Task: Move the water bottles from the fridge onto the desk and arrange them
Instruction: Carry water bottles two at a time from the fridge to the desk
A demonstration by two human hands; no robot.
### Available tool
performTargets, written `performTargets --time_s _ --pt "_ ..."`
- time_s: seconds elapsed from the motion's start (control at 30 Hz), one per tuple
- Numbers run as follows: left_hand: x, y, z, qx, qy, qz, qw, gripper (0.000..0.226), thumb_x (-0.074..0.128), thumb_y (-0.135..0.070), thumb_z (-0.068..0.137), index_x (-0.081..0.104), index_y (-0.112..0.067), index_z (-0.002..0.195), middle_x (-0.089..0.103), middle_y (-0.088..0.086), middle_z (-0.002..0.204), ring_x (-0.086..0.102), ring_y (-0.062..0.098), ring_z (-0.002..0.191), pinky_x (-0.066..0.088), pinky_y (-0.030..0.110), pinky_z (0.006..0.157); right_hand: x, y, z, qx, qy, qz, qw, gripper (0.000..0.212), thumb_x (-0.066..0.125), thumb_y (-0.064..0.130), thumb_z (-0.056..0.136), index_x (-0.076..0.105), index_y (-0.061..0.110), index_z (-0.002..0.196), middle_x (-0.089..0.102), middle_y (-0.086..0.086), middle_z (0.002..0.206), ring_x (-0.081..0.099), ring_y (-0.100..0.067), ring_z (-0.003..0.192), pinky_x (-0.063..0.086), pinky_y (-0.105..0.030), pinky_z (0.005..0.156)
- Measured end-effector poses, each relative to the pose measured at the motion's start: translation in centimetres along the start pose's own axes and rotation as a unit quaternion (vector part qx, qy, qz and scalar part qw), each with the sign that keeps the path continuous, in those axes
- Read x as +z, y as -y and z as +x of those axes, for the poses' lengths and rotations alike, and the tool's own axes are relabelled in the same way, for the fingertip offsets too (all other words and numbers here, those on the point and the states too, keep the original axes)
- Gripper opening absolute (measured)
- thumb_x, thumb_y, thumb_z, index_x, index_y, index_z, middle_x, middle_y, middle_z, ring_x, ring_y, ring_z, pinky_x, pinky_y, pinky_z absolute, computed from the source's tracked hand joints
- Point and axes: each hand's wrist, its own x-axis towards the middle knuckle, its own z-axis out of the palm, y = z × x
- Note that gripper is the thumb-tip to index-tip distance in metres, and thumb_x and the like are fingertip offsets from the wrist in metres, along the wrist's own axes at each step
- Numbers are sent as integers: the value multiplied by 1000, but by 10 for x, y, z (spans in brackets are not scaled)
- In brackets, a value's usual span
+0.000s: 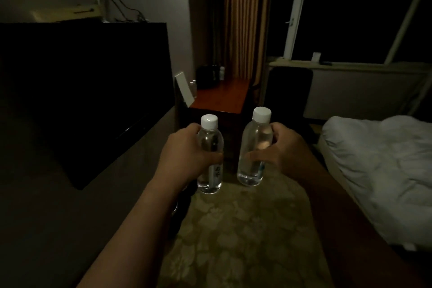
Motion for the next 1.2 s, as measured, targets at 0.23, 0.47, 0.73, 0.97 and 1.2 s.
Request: performTargets --time_s 0.23,0.47,0.73,0.97,1.2 --pt "63 21 171 77 37 -9 996 54 86 -40 63 60 -27 107 65 -7 101 65 14 92 59 45 79 -11 -39 147 25 -49 -16 998 57 89 27 65 53 30 108 65 7 103 64 -13 95 56 -36 80" --pt "118 15 331 137 83 -13 987 52 87 -37 67 60 -22 109 63 -7 100 62 14 91 57 43 80 -29 -67 279 36 -96 -15 995 57 89 30 66 56 26 112 67 6 103 67 -11 93 57 -33 76" --pt "213 24 474 134 135 -34 981 54 87 -36 68 57 -23 111 62 -7 102 63 13 92 59 42 80 -53 -138 417 34 -109 -1 993 57 89 26 65 58 25 112 68 6 104 65 -7 96 54 -32 84" --pt "308 12 616 121 158 -48 979 52 86 -29 70 58 -21 113 62 -7 103 63 12 95 60 42 81 -99 -213 577 40 -92 18 995 56 89 23 64 57 28 111 68 6 104 65 -8 96 54 -30 78" --pt "391 -2 768 88 126 -46 987 53 86 -26 69 59 -22 115 63 -9 106 62 8 98 56 28 79 -148 -267 753 19 -51 -2 999 57 91 24 61 57 33 106 68 7 102 66 -10 96 56 -39 84"
